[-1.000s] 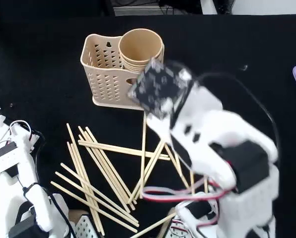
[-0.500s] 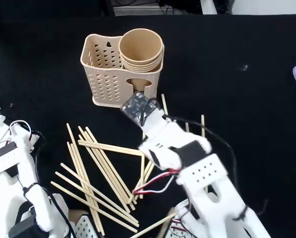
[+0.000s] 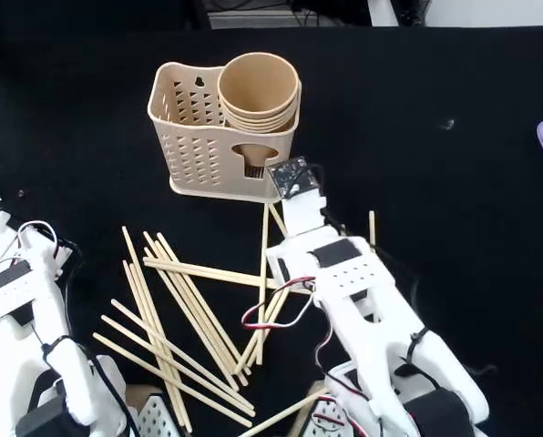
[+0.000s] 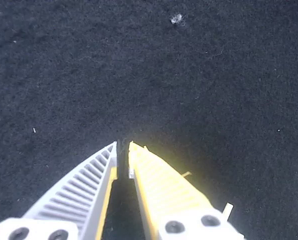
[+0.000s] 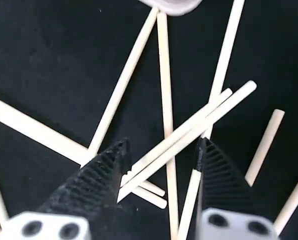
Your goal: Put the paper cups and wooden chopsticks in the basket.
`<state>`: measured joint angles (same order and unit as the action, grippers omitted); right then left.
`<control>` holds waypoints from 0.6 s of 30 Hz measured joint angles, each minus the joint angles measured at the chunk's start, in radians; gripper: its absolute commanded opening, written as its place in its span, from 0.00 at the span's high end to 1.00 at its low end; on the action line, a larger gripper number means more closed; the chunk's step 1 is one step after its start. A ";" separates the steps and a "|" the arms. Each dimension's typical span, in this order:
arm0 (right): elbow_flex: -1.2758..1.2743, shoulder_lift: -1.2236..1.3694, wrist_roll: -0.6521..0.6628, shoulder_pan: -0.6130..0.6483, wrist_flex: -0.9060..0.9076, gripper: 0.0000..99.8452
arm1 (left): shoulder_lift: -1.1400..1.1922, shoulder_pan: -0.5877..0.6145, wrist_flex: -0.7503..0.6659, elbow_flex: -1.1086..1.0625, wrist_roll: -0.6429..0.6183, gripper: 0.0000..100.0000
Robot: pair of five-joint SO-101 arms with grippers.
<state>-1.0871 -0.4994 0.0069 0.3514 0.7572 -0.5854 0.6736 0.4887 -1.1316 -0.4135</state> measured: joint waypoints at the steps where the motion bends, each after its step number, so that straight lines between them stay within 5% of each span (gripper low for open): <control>1: 0.000 0.003 0.000 -0.003 0.002 0.79 | 0.000 0.000 0.000 0.000 0.000 0.95; 18: 0.000 0.003 -0.011 -0.006 0.006 0.79 | 0.000 0.000 0.000 0.000 0.000 0.95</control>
<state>-1.0871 -0.4964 -0.0038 0.3452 0.7633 -0.5854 0.6736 0.4887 -1.1316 -0.4135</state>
